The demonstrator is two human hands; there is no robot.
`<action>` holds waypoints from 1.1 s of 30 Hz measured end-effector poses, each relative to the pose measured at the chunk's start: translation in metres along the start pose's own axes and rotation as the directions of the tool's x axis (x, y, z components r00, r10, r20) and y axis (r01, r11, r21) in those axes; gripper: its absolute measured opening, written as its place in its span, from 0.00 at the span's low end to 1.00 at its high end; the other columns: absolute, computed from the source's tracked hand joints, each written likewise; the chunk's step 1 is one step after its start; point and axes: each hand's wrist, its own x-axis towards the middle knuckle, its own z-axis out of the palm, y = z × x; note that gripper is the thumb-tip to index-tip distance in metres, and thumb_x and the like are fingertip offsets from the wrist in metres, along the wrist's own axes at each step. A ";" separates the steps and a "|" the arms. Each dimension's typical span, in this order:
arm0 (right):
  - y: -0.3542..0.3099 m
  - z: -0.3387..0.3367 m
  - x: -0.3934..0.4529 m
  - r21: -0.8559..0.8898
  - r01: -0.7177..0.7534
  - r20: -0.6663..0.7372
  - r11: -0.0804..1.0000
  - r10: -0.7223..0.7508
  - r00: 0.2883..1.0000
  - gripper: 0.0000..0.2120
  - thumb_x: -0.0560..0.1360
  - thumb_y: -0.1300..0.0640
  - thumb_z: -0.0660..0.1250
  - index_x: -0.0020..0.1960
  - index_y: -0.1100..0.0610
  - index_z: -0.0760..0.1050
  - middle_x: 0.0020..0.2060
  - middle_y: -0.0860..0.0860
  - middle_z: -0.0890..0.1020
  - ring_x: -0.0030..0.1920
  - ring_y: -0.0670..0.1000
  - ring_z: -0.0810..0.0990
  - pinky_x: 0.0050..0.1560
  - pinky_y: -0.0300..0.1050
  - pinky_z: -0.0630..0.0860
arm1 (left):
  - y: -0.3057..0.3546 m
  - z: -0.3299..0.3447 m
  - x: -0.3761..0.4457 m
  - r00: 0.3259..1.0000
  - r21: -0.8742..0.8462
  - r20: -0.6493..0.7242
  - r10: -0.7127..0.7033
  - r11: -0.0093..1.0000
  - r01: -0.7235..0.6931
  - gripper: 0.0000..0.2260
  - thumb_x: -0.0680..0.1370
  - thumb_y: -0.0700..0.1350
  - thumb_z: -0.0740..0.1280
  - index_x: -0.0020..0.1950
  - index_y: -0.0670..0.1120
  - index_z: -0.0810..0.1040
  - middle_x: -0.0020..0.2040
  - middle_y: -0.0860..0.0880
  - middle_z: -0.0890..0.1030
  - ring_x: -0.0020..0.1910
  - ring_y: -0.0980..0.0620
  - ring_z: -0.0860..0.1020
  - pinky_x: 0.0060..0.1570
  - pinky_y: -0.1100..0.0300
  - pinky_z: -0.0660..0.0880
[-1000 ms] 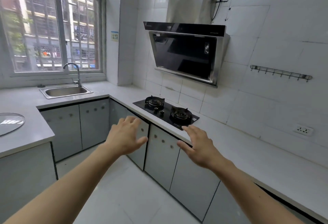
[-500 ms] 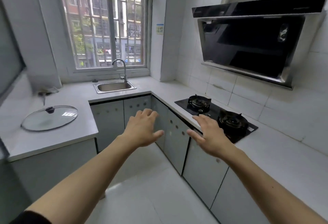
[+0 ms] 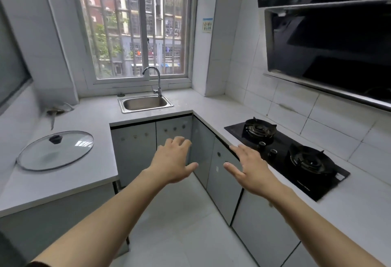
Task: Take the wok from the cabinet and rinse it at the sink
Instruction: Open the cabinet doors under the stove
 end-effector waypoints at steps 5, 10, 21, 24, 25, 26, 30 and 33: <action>0.012 0.012 0.053 -0.073 -0.122 0.023 0.990 0.124 0.992 0.32 0.78 0.37 0.57 0.77 0.48 0.56 0.78 0.52 0.55 0.77 0.54 0.51 0.71 0.58 0.57 | -0.027 0.025 0.074 0.996 -0.026 0.015 0.084 0.996 -0.084 0.30 0.75 0.64 0.63 0.72 0.51 0.64 0.74 0.49 0.64 0.68 0.45 0.67 0.64 0.46 0.70; 0.017 0.005 0.106 -0.106 -0.215 -0.008 0.971 0.215 0.976 0.31 0.79 0.36 0.56 0.78 0.48 0.55 0.78 0.52 0.54 0.77 0.53 0.49 0.73 0.56 0.54 | -0.058 0.036 0.149 0.985 -0.038 0.030 0.171 0.985 -0.170 0.29 0.74 0.64 0.63 0.71 0.51 0.65 0.74 0.49 0.64 0.67 0.45 0.67 0.62 0.46 0.70; 0.086 0.036 0.182 -0.055 -0.371 0.016 0.927 0.372 0.928 0.32 0.79 0.36 0.55 0.78 0.48 0.54 0.78 0.51 0.54 0.78 0.53 0.48 0.74 0.56 0.55 | -0.048 0.090 0.260 0.949 -0.122 0.090 0.302 0.949 -0.291 0.28 0.75 0.64 0.62 0.71 0.51 0.65 0.73 0.51 0.65 0.66 0.47 0.68 0.62 0.50 0.70; 0.119 0.045 0.211 -0.006 -0.384 0.015 0.923 0.384 0.923 0.32 0.79 0.36 0.55 0.78 0.48 0.54 0.78 0.51 0.53 0.78 0.53 0.47 0.74 0.56 0.54 | -0.036 0.108 0.294 0.946 -0.105 0.125 0.301 0.952 -0.289 0.28 0.75 0.63 0.61 0.72 0.52 0.64 0.73 0.52 0.64 0.67 0.48 0.67 0.62 0.51 0.70; 0.131 0.049 0.221 0.012 -0.385 0.017 0.923 0.385 0.923 0.32 0.79 0.36 0.55 0.78 0.48 0.54 0.78 0.52 0.53 0.78 0.54 0.47 0.73 0.56 0.54 | -0.031 0.114 0.306 0.943 -0.092 0.140 0.303 0.952 -0.293 0.28 0.75 0.63 0.61 0.71 0.52 0.64 0.73 0.52 0.64 0.67 0.48 0.67 0.62 0.51 0.70; 0.144 0.052 0.230 0.028 -0.383 0.017 0.923 0.383 0.924 0.32 0.79 0.36 0.55 0.78 0.49 0.54 0.78 0.52 0.53 0.78 0.54 0.47 0.73 0.56 0.54 | -0.025 0.121 0.318 0.940 -0.079 0.150 0.308 0.951 -0.299 0.28 0.75 0.64 0.61 0.71 0.52 0.65 0.73 0.52 0.64 0.67 0.48 0.67 0.62 0.51 0.70; 0.195 0.066 0.262 0.064 -0.399 0.047 0.915 0.397 0.917 0.32 0.79 0.37 0.55 0.78 0.50 0.54 0.78 0.53 0.53 0.77 0.54 0.48 0.73 0.56 0.55 | 0.003 0.140 0.363 0.935 -0.065 0.185 0.303 0.953 -0.296 0.28 0.75 0.64 0.61 0.72 0.52 0.65 0.73 0.52 0.65 0.68 0.48 0.66 0.63 0.51 0.70; 0.225 0.073 0.282 0.050 -0.397 0.083 0.916 0.392 0.916 0.32 0.79 0.37 0.54 0.78 0.50 0.53 0.78 0.53 0.53 0.77 0.54 0.49 0.73 0.56 0.55 | 0.026 0.156 0.394 0.932 -0.085 0.202 0.302 0.953 -0.291 0.28 0.76 0.63 0.62 0.72 0.52 0.65 0.74 0.52 0.65 0.69 0.48 0.66 0.64 0.50 0.69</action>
